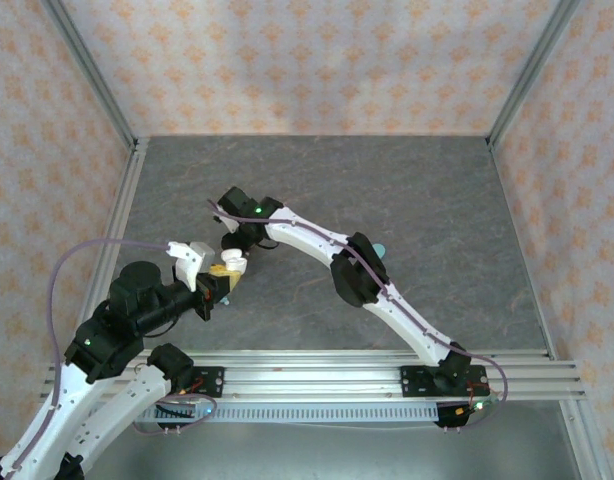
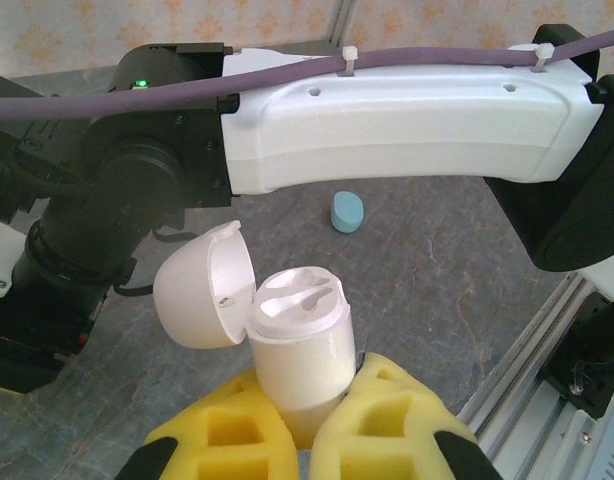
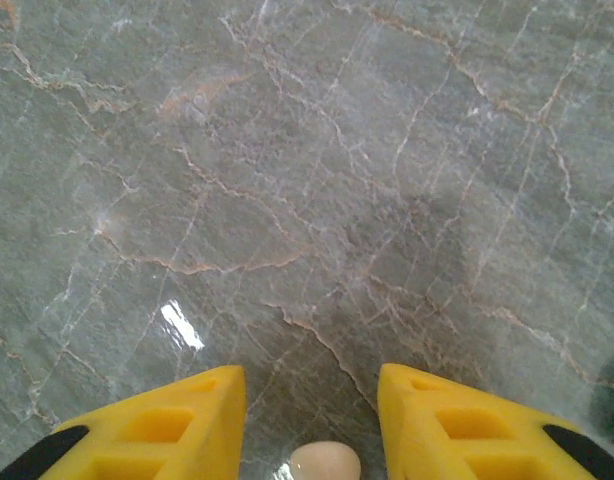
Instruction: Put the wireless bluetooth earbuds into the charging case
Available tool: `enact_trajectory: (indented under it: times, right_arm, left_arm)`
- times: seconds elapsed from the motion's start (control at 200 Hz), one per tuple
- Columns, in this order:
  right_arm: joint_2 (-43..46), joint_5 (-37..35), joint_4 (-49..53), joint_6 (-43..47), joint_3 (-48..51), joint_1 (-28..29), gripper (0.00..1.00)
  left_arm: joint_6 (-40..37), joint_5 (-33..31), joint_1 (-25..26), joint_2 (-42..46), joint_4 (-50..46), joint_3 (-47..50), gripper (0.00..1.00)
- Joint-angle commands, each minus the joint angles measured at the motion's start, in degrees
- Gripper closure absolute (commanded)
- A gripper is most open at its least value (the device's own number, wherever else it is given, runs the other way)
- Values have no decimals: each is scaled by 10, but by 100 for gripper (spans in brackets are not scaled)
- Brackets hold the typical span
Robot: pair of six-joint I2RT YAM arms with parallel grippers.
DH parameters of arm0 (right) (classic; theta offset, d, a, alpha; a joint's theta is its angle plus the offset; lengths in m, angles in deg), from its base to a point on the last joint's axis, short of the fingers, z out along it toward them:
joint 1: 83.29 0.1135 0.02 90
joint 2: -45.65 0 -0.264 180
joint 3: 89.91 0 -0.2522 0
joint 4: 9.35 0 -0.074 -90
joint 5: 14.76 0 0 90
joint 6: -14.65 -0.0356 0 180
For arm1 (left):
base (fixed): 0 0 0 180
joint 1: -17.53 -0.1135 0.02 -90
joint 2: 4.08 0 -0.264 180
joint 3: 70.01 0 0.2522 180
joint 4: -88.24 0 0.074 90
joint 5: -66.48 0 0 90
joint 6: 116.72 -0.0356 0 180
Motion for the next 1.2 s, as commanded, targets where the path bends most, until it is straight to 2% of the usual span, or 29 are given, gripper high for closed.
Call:
enact_trajectory:
  times: [0.0, 0.155, 0.28, 0.911, 1.196]
  right_arm:
    - [7, -13, 80, -20, -9, 3, 60]
    - [15, -38, 101, -37, -9, 7, 60]
    - [17, -69, 108, -51, -11, 9, 64]
    - [17, -104, 155, -59, -17, 10, 74]
    - [66, -135, 179, -101, 22, -4, 78]
  left_arm:
    - [4, 10, -3, 2, 18, 4, 100]
    - [7, 12, -3, -1, 24, 5, 100]
    - [7, 13, -3, -5, 28, 4, 100]
    - [9, 15, -3, -17, 34, 3, 100]
    - [6, 30, -3, -12, 68, 21, 100]
